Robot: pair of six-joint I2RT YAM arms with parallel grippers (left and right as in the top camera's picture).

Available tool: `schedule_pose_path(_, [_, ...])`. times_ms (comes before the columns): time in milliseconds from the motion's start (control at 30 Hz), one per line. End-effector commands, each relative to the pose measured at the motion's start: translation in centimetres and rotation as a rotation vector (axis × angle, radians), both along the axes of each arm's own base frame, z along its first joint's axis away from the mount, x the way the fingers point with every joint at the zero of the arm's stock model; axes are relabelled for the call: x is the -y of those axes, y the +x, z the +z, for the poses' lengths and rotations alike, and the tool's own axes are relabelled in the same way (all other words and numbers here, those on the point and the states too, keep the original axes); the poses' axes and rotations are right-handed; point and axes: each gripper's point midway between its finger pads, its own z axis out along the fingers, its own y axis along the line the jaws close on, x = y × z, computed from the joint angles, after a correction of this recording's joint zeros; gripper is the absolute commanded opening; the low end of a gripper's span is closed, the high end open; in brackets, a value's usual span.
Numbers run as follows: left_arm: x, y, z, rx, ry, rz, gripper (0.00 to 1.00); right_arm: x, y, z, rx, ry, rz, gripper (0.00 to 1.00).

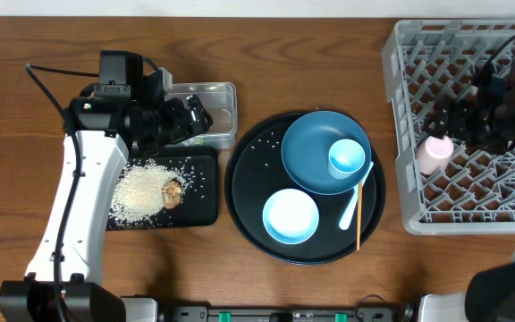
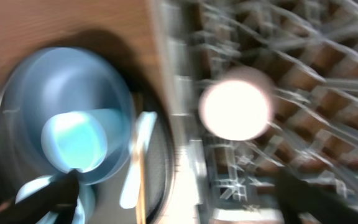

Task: Sort waste into correct bins and load items into the dishwasher rack
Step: 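Open the right gripper and lift it away from the pink cup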

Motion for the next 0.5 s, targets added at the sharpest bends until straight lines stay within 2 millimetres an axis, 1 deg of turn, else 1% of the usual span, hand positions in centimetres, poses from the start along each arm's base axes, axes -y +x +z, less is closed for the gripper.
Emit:
schedule_pose_path(0, [-0.3,0.0,0.1,0.004,0.01,0.003,0.98,-3.7,-0.1,3.8,0.147,0.18,0.161,0.99])
schedule_pose_path(67, [-0.3,0.0,0.1,0.004,0.01,0.003,0.98,-4.4,-0.5,4.1,0.144,0.223,0.175,0.99])
schedule_pose_path(200, [-0.3,0.0,0.1,0.004,0.01,0.003,0.98,-4.8,-1.6,3.7,0.089,0.244,0.167,0.99])
schedule_pose_path(233, [-0.3,0.0,0.1,0.004,0.01,0.003,0.98,-4.9,-2.0,3.6,0.072,0.251,0.165,0.97])
schedule_pose_path(300, [-0.3,0.0,0.1,0.004,0.01,0.003,0.98,-5.3,-2.7,3.4,0.04,0.262,0.166,0.9])
schedule_pose_path(333, [-0.3,0.0,0.1,0.004,0.01,0.003,0.98,-5.5,-3.0,3.3,0.023,0.265,0.17,0.89])
schedule_pose_path(367, [-0.3,0.0,0.1,0.004,0.01,0.003,0.98,-5.7,-3.3,3.1,0.009,0.261,0.174,0.82])
schedule_pose_path(433, [-0.3,0.0,0.1,0.004,0.01,0.003,0.98,-5.8,-3.7,2.8,-0.019,0.245,0.179,0.71])
schedule_pose_path(467, [-0.3,0.0,0.1,0.004,0.01,0.003,0.98,-5.9,-4.0,2.7,-0.032,0.236,0.181,0.68])
